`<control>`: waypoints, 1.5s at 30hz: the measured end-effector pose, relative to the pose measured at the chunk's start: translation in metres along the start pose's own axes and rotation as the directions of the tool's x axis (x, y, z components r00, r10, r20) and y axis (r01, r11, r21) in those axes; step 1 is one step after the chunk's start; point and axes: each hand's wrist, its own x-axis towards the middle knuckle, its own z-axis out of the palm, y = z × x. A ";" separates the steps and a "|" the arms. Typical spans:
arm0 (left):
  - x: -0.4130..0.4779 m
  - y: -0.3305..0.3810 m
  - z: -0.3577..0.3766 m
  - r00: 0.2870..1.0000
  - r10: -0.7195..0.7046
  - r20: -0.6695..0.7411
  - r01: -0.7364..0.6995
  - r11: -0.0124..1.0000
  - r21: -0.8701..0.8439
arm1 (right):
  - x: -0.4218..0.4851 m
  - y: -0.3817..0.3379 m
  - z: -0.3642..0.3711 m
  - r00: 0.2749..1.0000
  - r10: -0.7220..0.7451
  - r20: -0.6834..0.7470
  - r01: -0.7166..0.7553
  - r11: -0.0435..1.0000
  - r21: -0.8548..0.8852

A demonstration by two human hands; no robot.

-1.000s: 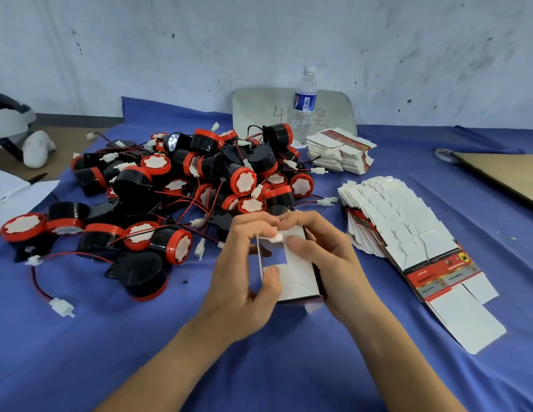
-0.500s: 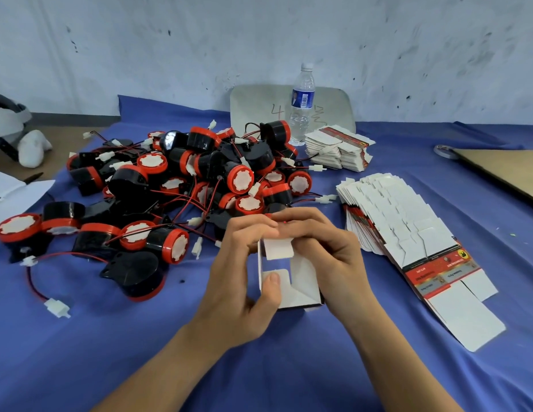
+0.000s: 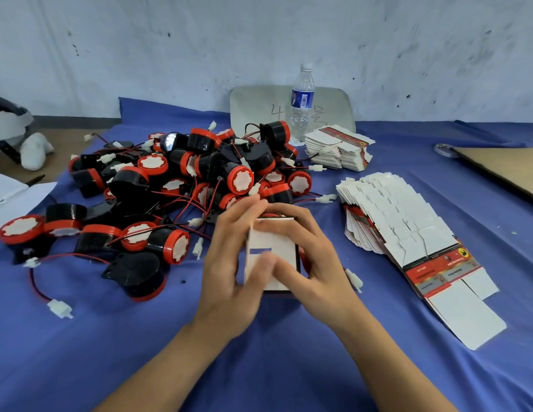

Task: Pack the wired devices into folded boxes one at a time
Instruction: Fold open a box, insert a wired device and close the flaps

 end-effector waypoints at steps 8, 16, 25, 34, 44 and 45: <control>0.000 0.001 0.005 0.950 -0.262 0.171 0.312 0.839 -0.446 | 0.000 0.003 0.000 0.997 0.068 -0.040 -0.063 0.993 0.097; -0.006 -0.006 0.011 0.886 -0.435 0.161 0.446 0.702 -0.555 | -0.003 0.003 0.000 0.991 0.135 -0.026 -0.116 0.922 0.370; 0.000 0.000 0.000 0.957 -0.287 0.043 0.280 0.876 -0.392 | 0.003 0.013 -0.002 0.894 0.446 0.050 -0.433 0.829 0.353; 0.002 -0.007 0.005 0.866 -0.443 0.230 0.499 0.755 -0.425 | 0.001 0.019 -0.003 0.947 0.274 -0.168 -0.228 0.941 0.251; 0.002 -0.010 0.006 0.896 -0.399 0.193 0.443 0.816 -0.372 | -0.001 0.020 0.003 0.949 0.272 -0.158 -0.236 0.948 0.213; 0.003 -0.010 0.006 0.899 -0.392 0.196 0.438 0.813 -0.383 | -0.001 0.020 0.003 0.950 0.269 -0.158 -0.233 0.949 0.213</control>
